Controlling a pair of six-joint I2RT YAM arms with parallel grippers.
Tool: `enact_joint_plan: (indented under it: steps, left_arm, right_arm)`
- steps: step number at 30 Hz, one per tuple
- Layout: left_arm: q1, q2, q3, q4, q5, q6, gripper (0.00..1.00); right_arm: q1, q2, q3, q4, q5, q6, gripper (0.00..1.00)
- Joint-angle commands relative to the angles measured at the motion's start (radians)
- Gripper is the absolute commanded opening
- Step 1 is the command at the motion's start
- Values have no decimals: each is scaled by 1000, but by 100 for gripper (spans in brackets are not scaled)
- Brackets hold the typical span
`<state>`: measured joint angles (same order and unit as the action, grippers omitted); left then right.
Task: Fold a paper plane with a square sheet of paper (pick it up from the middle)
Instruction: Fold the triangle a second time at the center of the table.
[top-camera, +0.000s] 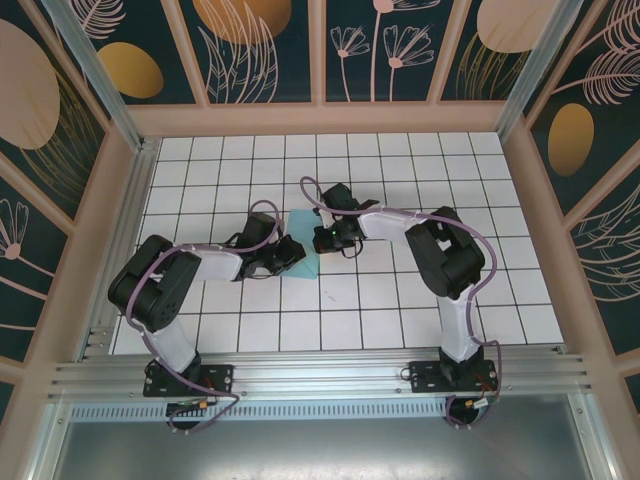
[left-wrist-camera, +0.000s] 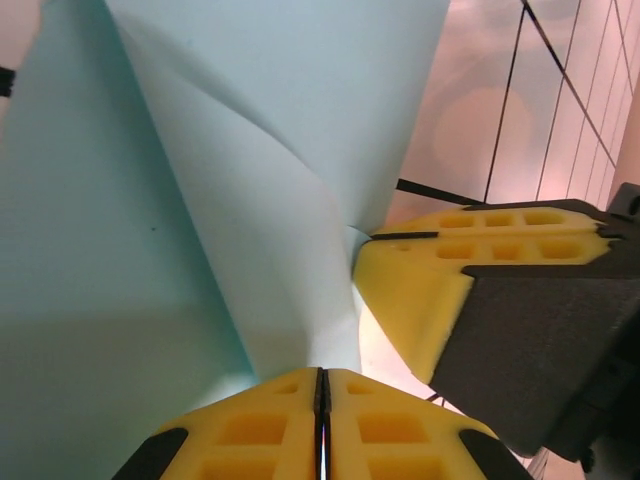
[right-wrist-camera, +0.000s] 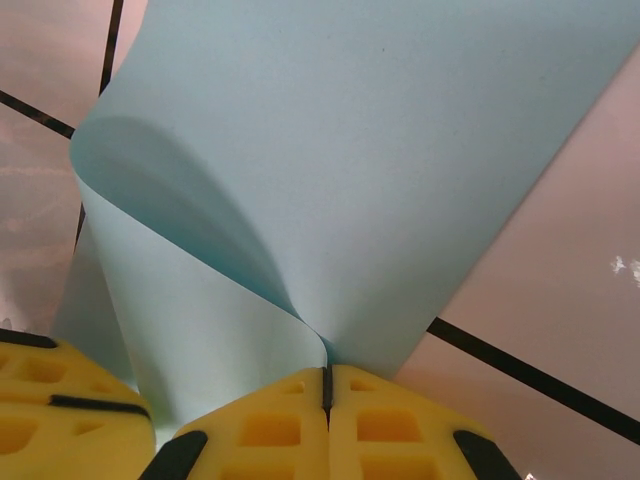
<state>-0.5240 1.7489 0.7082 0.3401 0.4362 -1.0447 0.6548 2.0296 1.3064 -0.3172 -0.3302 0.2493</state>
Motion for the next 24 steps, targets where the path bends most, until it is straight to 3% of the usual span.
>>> enact_joint_plan:
  steps: [1, 24]
  left_arm:
    - [-7, 17, 5, 2, 4, 9, 12]
    - [-7, 52, 14, -101, -29, 44, 13]
  right_arm:
    - [5, 20, -5, -13, 39, 12, 4]
    - [11, 27, 72, -29, 20, -25, 4]
